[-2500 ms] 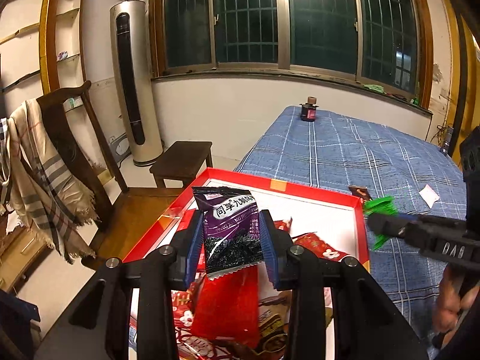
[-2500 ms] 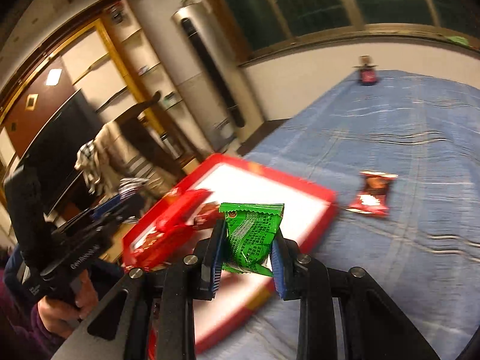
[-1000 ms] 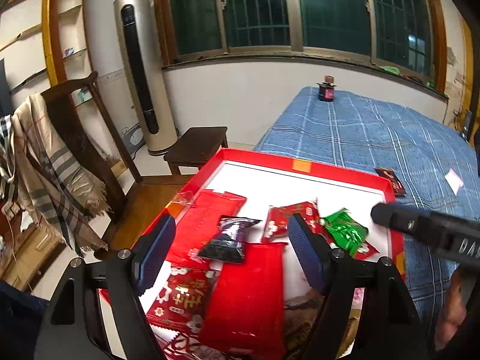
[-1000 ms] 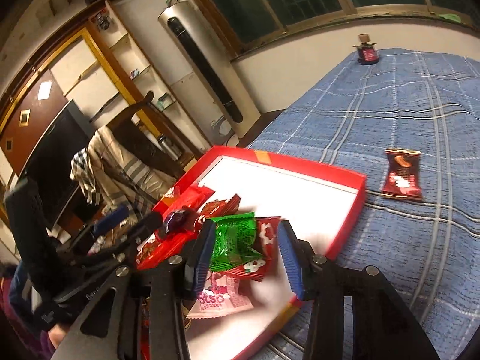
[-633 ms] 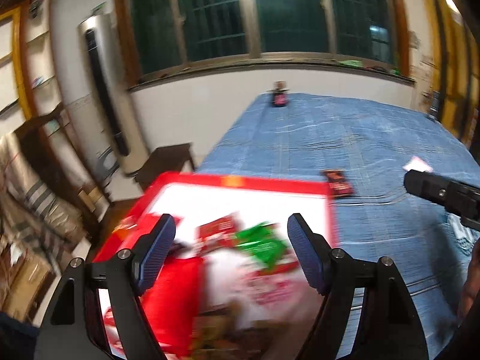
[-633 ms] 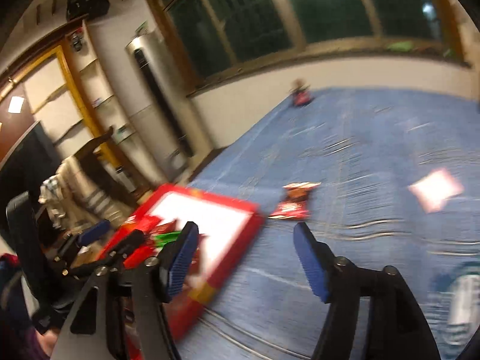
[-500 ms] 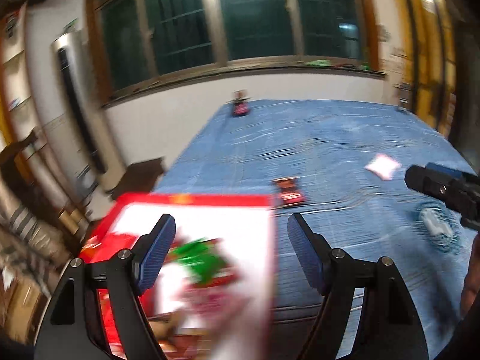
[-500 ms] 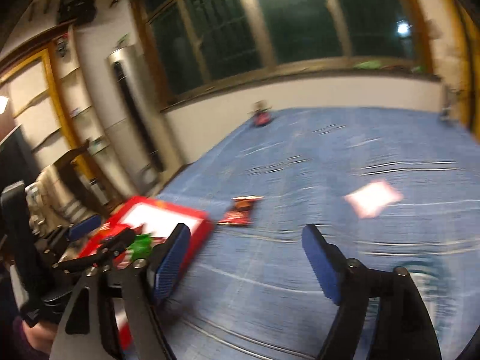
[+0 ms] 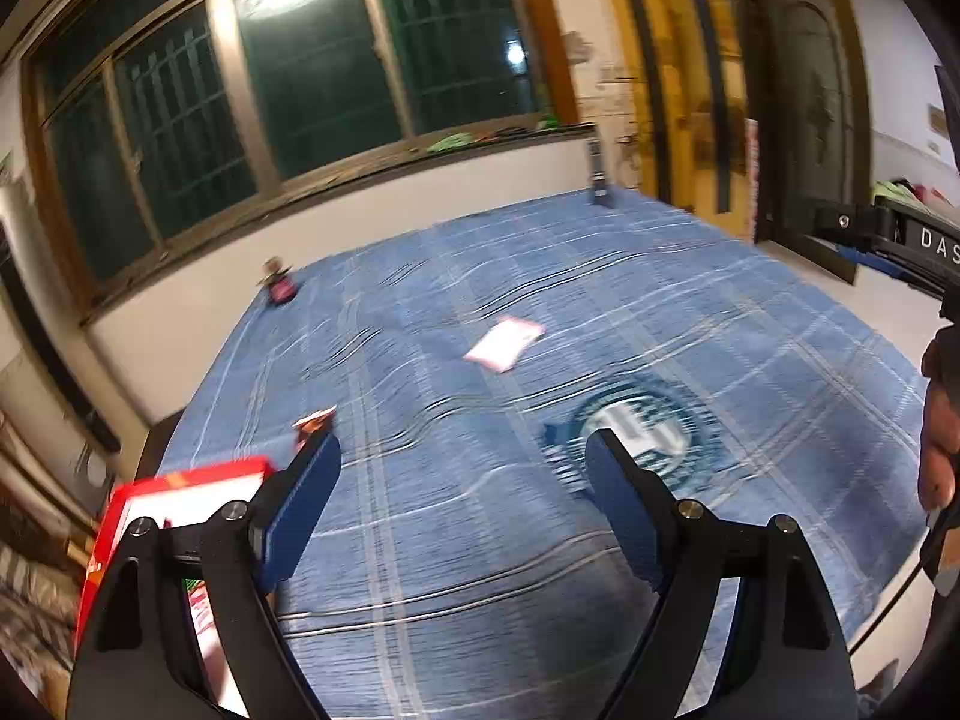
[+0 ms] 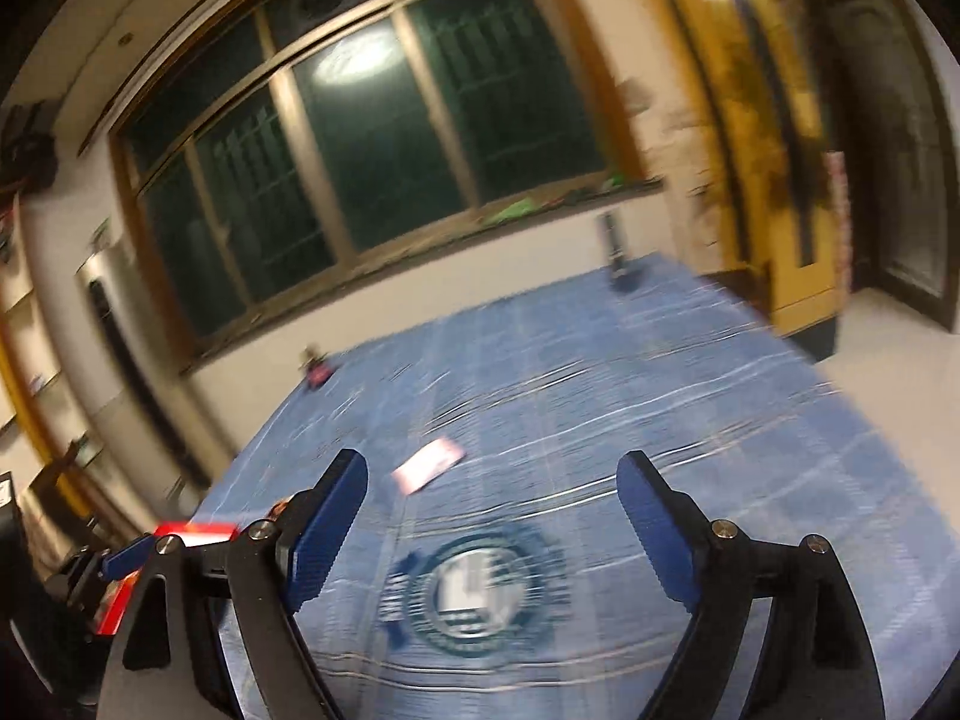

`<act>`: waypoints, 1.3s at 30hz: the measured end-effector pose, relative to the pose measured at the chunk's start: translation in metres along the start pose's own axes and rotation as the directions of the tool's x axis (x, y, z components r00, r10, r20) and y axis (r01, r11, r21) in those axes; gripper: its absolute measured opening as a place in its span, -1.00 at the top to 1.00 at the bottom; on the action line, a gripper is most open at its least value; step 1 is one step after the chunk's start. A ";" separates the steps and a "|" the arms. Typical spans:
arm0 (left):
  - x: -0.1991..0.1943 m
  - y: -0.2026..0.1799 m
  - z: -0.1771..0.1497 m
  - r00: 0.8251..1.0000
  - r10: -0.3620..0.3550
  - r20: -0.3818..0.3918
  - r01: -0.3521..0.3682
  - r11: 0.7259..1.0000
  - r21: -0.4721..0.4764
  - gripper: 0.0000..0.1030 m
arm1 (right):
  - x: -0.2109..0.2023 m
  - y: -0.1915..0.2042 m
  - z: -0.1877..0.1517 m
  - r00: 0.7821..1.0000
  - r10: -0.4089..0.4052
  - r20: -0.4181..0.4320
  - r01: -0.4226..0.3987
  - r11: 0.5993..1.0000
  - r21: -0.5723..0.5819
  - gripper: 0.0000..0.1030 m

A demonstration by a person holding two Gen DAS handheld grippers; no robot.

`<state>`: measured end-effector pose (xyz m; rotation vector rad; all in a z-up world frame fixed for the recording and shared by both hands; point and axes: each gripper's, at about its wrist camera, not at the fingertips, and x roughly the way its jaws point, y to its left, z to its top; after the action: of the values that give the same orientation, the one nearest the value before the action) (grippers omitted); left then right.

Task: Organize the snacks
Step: 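Move both tools back over the bedspread toward the last two packets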

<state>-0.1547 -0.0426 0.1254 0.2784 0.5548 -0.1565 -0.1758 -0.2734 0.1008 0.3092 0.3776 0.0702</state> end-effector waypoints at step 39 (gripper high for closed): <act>0.112 0.236 -0.001 0.957 0.173 -0.234 -0.231 0.941 -0.249 -0.64 | 0.299 0.080 -0.024 0.798 -0.037 -0.602 0.109 0.991 0.083 -0.70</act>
<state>-0.0092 0.1746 0.1156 0.0805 0.7448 0.1529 0.0920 -0.1535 -0.0006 0.3823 1.0332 0.0699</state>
